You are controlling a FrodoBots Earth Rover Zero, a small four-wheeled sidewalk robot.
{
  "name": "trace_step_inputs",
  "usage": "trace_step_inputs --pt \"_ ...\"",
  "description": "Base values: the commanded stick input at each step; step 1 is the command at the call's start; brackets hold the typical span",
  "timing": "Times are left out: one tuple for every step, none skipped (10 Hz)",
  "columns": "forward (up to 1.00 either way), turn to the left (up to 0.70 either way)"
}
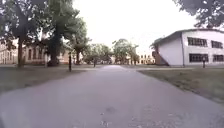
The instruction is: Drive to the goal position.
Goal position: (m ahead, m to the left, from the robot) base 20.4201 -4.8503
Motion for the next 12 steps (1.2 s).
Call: trace_step_inputs --pt "0.45 0.00" --pt "0.45 0.00" --pt "0.45 0.00" --pt "0.45 0.00" --pt "0.45 0.00" --pt "0.45 0.00" --pt "0.45 0.00" --pt "0.45 0.00" --pt "0.45 0.00" --pt "0.45 0.00" --pt "0.45 0.00" --pt "0.45 0.00"
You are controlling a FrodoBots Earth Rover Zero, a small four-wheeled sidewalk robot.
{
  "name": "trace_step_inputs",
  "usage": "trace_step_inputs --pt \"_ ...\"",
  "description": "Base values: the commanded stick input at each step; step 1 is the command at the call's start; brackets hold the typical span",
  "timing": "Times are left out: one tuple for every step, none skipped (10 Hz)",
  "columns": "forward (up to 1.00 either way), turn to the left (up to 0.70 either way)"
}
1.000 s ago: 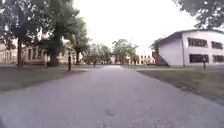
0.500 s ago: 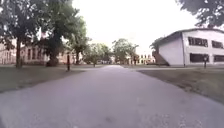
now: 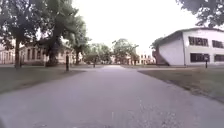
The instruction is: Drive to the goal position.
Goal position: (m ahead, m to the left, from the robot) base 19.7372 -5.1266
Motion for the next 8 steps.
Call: trace_step_inputs --pt "0.45 0.00" --pt "0.45 0.00" --pt "0.45 0.00" --pt "0.45 0.00" --pt "0.45 0.00" --pt "0.45 0.00" --pt "0.45 0.00" --pt "0.45 0.00"
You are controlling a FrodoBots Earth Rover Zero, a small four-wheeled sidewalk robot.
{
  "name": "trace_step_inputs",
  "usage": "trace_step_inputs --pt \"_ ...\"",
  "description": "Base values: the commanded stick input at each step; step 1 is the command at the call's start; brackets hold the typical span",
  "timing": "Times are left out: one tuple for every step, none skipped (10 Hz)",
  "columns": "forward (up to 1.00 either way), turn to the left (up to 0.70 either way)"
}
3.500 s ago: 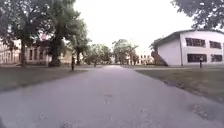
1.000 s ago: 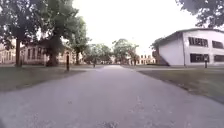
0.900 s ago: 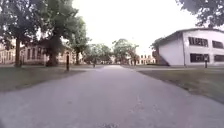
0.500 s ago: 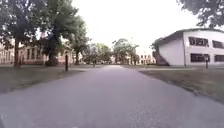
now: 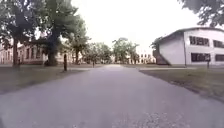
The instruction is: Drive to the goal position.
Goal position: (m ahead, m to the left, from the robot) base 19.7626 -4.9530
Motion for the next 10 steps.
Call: trace_step_inputs --pt "0.45 0.00" --pt "0.45 0.00" --pt "0.45 0.00" --pt "0.45 0.00" --pt "0.45 0.00" --pt "0.45 0.00" --pt "0.45 0.00" --pt "0.45 0.00" --pt "0.45 0.00" --pt "0.45 0.00"
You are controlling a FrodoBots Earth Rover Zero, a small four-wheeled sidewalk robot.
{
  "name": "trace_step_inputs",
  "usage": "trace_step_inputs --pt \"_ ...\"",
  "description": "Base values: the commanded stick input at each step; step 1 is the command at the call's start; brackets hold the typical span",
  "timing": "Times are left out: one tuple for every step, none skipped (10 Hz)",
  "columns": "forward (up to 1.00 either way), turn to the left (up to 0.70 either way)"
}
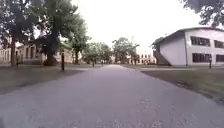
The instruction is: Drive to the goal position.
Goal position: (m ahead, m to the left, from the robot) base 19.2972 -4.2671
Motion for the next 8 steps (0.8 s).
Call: trace_step_inputs --pt "0.45 0.00" --pt "0.45 0.00" --pt "0.45 0.00" --pt "0.45 0.00" --pt "0.45 0.00" --pt "0.45 0.00" --pt "0.45 0.00" --pt "0.45 0.00"
